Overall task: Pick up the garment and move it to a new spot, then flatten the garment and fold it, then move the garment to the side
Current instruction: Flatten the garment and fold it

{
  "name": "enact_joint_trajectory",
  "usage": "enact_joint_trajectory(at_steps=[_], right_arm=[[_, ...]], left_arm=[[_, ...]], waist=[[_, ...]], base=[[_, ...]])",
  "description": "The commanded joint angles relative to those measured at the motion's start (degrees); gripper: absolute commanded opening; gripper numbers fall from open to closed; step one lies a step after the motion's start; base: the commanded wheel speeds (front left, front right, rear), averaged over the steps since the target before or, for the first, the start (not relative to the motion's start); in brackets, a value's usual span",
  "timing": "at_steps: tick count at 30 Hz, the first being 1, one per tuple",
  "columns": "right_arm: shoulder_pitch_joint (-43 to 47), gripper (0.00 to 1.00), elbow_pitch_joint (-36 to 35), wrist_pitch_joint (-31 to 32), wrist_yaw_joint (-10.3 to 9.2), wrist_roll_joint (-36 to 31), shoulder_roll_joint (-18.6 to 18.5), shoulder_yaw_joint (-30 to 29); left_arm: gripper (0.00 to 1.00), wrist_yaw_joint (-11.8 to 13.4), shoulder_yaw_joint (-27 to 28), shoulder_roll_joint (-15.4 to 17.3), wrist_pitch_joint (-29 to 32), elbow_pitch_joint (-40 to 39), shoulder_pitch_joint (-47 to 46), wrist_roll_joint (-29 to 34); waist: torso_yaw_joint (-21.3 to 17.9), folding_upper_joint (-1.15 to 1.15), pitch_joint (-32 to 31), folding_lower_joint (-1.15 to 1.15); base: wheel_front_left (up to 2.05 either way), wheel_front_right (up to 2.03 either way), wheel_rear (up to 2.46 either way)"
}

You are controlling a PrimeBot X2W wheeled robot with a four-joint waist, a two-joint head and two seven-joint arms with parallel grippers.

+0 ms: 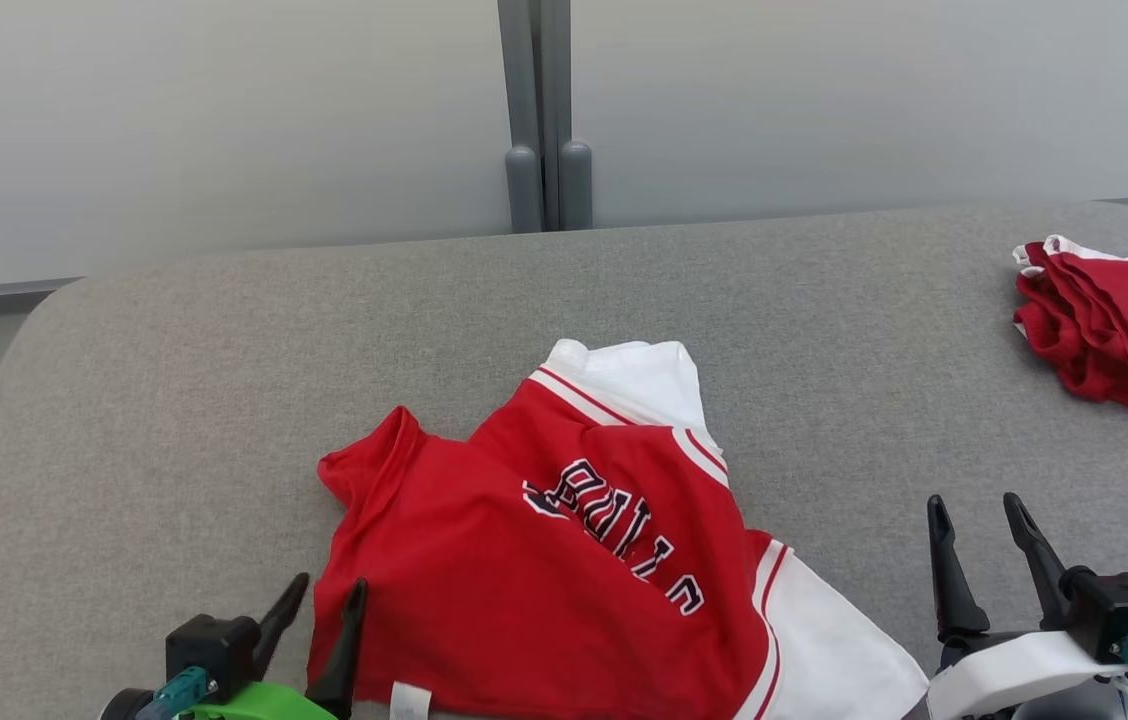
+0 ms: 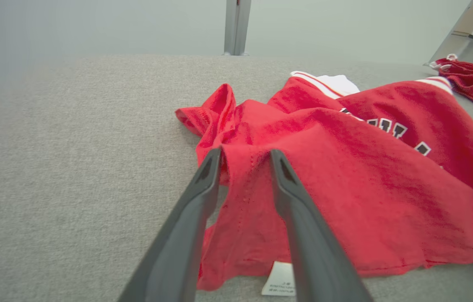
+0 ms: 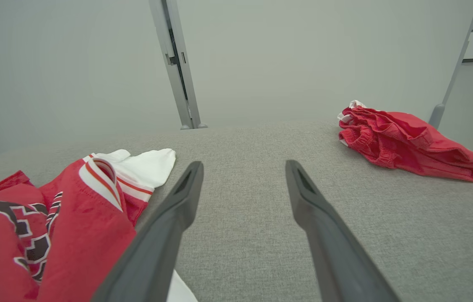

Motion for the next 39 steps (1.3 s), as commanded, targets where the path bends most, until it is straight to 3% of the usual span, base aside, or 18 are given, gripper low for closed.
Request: enact_joint_trajectory(at_steps=[1, 10, 17, 23, 33, 39], right_arm=[[-0.6, 1.0, 0.4, -0.2, 0.01, 0.0, 0.0, 0.3], [0.2, 1.0, 0.9, -0.2, 0.01, -0.2, 0.0, -0.3], [-0.5, 1.0, 2.0, 0.2, 0.01, -0.7, -1.2, 1.1], [-4.7, 1.0, 4.7, 2.8, 0.01, -1.4, -4.4, 6.8], [-11.6, 1.0, 17.5, 7.0, 0.01, 0.2, -9.7, 17.7], [-15.6, 1.0, 27.0, 8.1, 0.01, 1.7, -10.6, 23.0]], left_arm=[[1.0, -0.4, -0.3, 0.1, -0.9, 2.3, -1.8, 1.1], [1.0, -1.2, 2.8, -2.9, -7.5, 9.4, -5.2, 0.2], [1.0, -0.6, 8.2, -4.4, -8.6, 6.4, -3.7, 3.3], [1.0, -1.5, 12.6, -6.2, -8.6, 4.0, -1.1, 6.4], [1.0, -4.6, 15.5, -9.7, -8.6, 5.1, -0.5, 10.2], [1.0, -5.8, 16.6, -10.9, -8.6, 5.8, -0.7, 11.5]], waist=[[-0.3, 0.0, -0.3, 0.0], [-0.3, 0.0, -1.5, 0.0], [0.9, 0.0, -1.7, 0.0], [2.4, 0.0, -1.6, 0.0], [6.7, 0.0, -0.7, 0.0], [8.3, 0.0, 0.0, 0.0]], base=[[0.0, 0.0, 0.0], [0.0, 0.0, 0.0], [0.0, 0.0, 0.0], [0.0, 0.0, 0.0], [0.0, 0.0, 0.0], [0.0, 0.0, 0.0]])
